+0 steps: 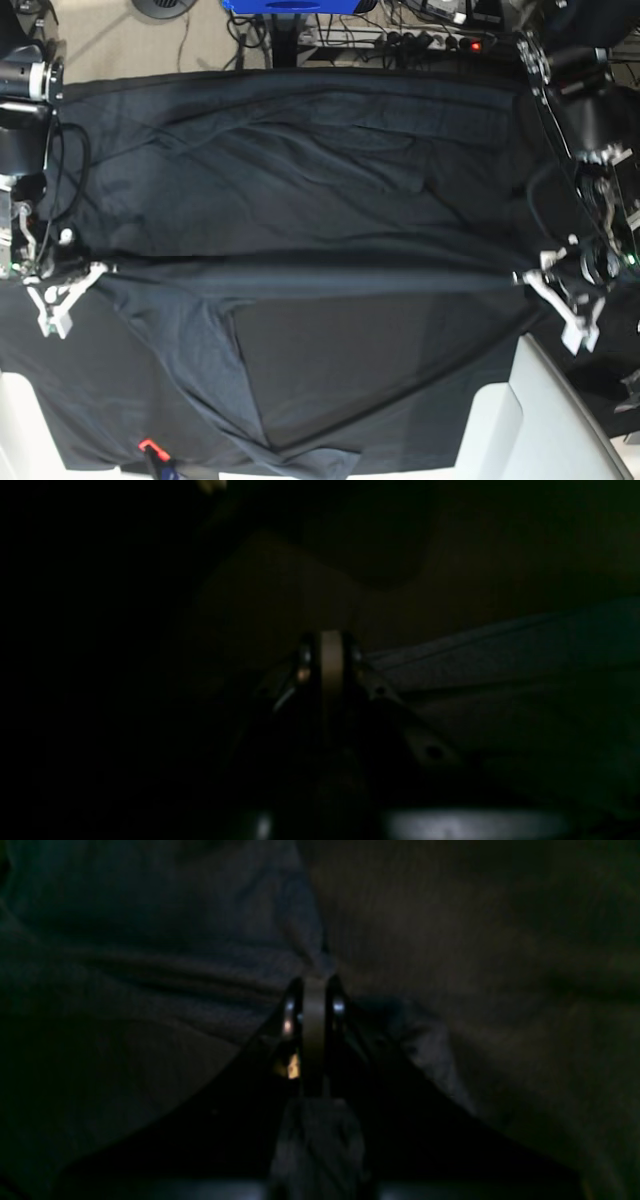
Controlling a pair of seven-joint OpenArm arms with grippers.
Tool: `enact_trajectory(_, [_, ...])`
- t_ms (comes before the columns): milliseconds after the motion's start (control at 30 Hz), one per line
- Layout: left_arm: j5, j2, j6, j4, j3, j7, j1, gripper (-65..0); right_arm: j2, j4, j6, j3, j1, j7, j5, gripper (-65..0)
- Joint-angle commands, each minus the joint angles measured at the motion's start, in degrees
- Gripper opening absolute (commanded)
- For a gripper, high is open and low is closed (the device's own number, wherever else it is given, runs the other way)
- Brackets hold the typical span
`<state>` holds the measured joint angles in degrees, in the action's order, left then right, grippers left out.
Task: Fold the T-shirt properly
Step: 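Lift the shirt's middle with both grippers, stretching it between them, then fold the held fabric with both grippers toward the collar edge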
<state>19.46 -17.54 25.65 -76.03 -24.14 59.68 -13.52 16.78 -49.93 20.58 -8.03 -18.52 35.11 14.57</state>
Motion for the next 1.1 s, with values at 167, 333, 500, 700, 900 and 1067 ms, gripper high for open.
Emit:
enact_trajectory(167, [0.5, -0.4, 0.2, -2.4, -0.1, -0.7, 3.7, -65.0, 0.9, -3.3, 0.0, -0.5, -0.1, 1.6, 0.2, -65.0])
enact_trajectory(333, [0.6, -0.4, 0.2, -5.2, -0.1, -0.7, 6.7, -65.0, 0.9, -7.3, -0.3, -0.6, 1.2, 5.5, 0.2, -65.0])
enact_trajectory(500, [0.6, -0.4, 0.2, -6.7, -0.1, -0.6, 10.1, -65.0, 0.9, -7.9, -0.3, -0.7, 2.0, 8.0, 0.2, -65.0])
enact_trajectory(700, [0.6, -0.4, 0.2, -10.6, -0.3, -0.6, 14.4, -65.0, 1.1, -8.0, -0.3, -0.7, 4.1, 8.2, 0.4, -65.0])
enact_trajectory(900, [0.6, -0.7, 0.2, -13.2, -0.6, -0.6, 17.6, -65.0, 1.2, -14.5, -0.3, -0.7, 7.3, 11.3, 0.3, -65.0])
enact_trajectory(1067, [0.6, -0.7, 1.2, -14.7, -0.6, 0.6, 19.2, -65.0, 1.2, -16.9, -0.1, -4.6, 8.5, 14.4, 0.2, -65.0])
